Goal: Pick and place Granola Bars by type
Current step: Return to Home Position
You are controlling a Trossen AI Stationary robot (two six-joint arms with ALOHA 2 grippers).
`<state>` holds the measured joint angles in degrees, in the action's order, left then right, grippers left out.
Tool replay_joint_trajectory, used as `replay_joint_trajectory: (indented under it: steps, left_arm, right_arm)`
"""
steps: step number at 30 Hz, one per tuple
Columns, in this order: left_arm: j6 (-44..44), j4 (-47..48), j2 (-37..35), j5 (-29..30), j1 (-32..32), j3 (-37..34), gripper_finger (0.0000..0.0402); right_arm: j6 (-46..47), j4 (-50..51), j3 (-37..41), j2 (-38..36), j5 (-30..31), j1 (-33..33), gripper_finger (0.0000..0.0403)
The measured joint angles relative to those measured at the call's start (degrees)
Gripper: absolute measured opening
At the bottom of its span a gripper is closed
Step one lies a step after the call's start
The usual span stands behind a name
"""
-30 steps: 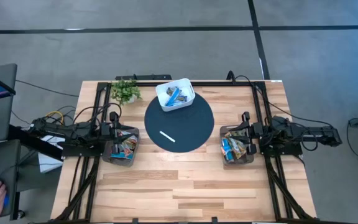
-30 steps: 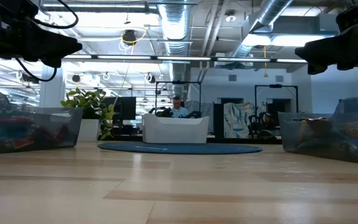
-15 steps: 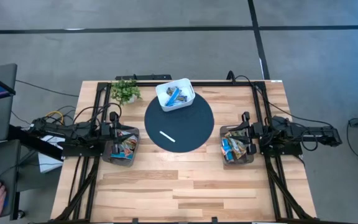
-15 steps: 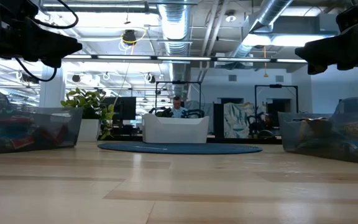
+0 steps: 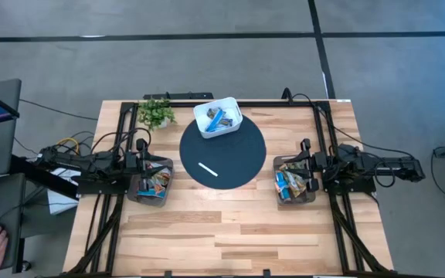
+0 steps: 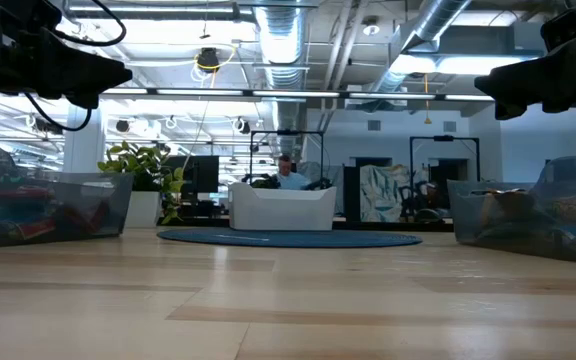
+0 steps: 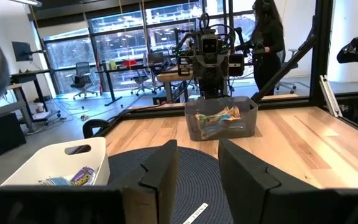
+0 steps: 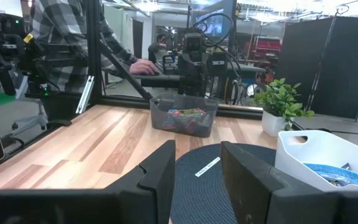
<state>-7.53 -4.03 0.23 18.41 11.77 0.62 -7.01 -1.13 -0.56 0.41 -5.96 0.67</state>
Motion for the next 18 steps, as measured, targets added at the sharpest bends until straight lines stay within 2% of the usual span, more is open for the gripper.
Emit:
replay_joint_trajectory:
  steps: [18]
  left_arm:
    - [0.1, 0.0, 0.0, 0.0, 0.0, 0.0, 0.0112]
  right_arm:
    - [0.0, 0.0, 0.0, 0.0, 0.0, 0.0, 0.0123]
